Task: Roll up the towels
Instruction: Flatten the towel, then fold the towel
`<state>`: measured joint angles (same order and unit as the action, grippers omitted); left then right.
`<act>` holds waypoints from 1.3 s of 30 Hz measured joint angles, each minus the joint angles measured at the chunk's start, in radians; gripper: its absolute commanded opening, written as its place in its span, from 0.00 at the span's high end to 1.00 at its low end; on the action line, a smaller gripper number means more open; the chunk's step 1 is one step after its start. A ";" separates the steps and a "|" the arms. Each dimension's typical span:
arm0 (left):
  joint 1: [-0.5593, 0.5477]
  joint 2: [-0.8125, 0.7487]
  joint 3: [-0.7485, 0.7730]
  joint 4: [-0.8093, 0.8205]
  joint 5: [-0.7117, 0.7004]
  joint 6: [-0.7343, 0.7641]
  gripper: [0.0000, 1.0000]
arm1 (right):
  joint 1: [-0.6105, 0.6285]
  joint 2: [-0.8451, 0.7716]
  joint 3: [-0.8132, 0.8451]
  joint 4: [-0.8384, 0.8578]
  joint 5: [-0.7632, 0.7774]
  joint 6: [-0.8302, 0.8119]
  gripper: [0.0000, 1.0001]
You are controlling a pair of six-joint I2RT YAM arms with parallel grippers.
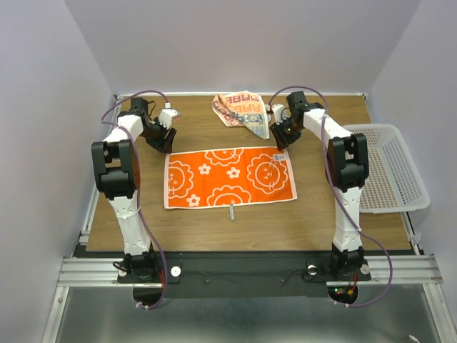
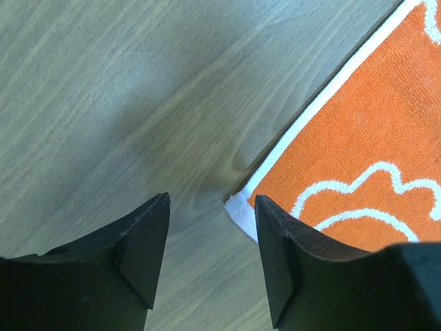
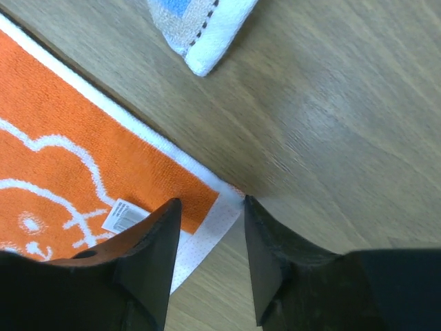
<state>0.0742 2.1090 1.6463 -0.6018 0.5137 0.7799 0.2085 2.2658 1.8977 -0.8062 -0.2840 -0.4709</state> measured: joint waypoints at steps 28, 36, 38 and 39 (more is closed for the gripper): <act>0.000 0.050 0.012 -0.006 0.039 -0.010 1.00 | -0.011 0.022 0.000 -0.003 -0.032 0.000 0.99; 0.000 0.041 0.016 -0.025 0.058 -0.010 1.00 | -0.012 0.019 0.040 -0.024 -0.046 0.023 0.99; 0.000 0.026 0.016 -0.032 0.059 -0.010 1.00 | -0.013 0.006 0.051 -0.024 -0.051 0.026 0.99; 0.000 0.011 0.016 -0.036 0.061 -0.010 1.00 | -0.013 -0.001 0.052 -0.024 -0.052 0.026 0.99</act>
<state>0.0742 2.1204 1.6619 -0.6380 0.5751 0.7704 0.1955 2.2646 1.9495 -0.8303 -0.3359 -0.4446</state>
